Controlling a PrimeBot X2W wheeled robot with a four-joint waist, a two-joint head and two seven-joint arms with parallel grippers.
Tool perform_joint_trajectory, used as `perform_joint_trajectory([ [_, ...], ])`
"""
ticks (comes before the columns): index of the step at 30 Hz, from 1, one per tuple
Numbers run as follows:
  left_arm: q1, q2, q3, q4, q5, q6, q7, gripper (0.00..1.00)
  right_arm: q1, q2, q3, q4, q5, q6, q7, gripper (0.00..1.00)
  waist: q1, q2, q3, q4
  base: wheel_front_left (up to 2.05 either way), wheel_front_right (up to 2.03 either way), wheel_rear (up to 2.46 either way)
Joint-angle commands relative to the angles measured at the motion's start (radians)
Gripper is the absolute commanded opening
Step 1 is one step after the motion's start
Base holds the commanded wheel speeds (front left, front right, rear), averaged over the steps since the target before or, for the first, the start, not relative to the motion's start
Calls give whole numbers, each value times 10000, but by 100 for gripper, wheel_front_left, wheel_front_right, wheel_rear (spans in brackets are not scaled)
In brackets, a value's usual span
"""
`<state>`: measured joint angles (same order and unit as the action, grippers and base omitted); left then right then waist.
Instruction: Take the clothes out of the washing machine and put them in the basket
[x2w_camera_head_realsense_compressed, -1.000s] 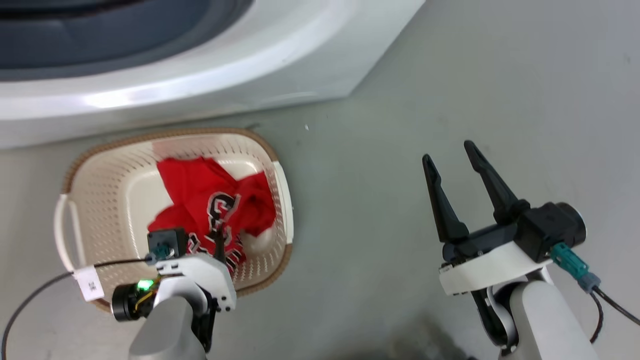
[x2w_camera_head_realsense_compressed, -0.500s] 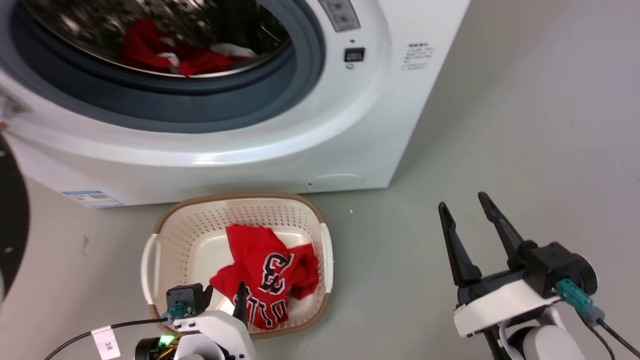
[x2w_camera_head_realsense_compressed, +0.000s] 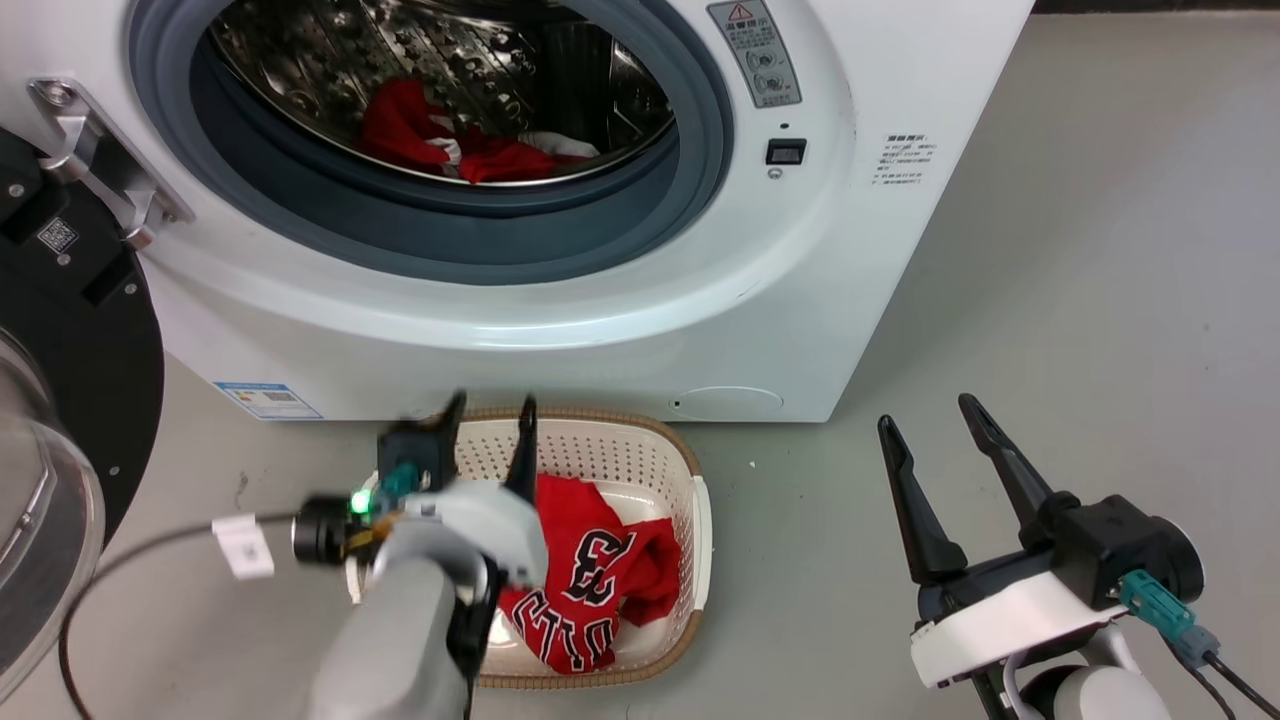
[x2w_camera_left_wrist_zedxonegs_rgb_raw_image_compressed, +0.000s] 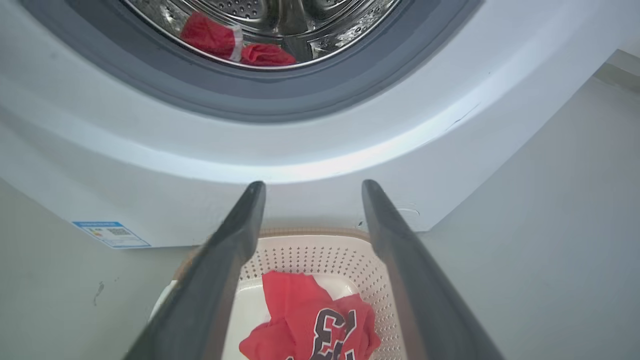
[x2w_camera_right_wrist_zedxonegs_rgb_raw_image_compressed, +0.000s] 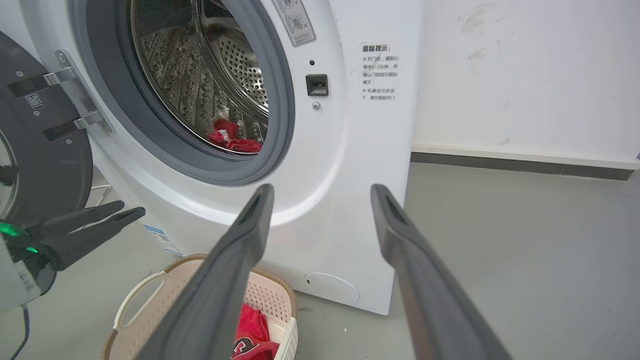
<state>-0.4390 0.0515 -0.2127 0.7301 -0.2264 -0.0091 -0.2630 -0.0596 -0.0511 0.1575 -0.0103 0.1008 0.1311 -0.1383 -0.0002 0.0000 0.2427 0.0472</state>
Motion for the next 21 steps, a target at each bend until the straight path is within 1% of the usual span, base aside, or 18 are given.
perform_joint_trajectory([
  [1, -569, 59, 20, 44, 179, -60, -26, 100, -6, 17, 28, -136, -14, -7, 18, 100, 2, 0, 142, -12, 0, 0, 0],
  [6, -2155, 216, -52, 594, 593, -155, -26, 100, -84, 16, 82, -386, 5, -7, 42, 100, 2, 0, 534, -47, 0, 0, 0],
  [8, -2864, 259, -73, 963, 687, -109, -26, 100, -127, 16, 134, -433, -22, -7, 80, 100, 2, 0, 739, -63, 0, 0, 0],
  [10, -3562, 379, -83, 1432, 759, -169, -26, 100, -222, 16, 217, -500, -46, -7, 92, 100, 2, 0, 973, -127, 0, 0, 0],
  [11, -3562, 379, -83, 1432, 759, -169, -26, 100, -222, 16, 217, -500, -46, -7, 92, 100, 2, 0, 973, -127, 0, 0, 0],
  [12, -4287, 514, -91, 1954, 828, -200, -3, 100, -290, 16, 291, -565, -69, -7, 106, 100, 2, 0, 1235, -222, 0, 0, 0],
  [13, -4287, 514, -91, 1954, 828, -200, -3, 100, -290, 16, 291, -565, -69, -7, 106, 100, 2, 0, 1235, -222, 0, 0, 0],
  [16, -5366, 729, -88, 2671, 864, -209, 121, 100, -440, 16, 388, -580, -73, -7, 62, 100, 2, 0, 1625, -405, 0, 0, 0],
  [21, -6878, 1338, -214, 3755, 1059, -241, 681, 100, -743, 17, 730, -435, 76, -7, -87, 100, 2, 0, 2261, -864, 0, 0, 0],
])
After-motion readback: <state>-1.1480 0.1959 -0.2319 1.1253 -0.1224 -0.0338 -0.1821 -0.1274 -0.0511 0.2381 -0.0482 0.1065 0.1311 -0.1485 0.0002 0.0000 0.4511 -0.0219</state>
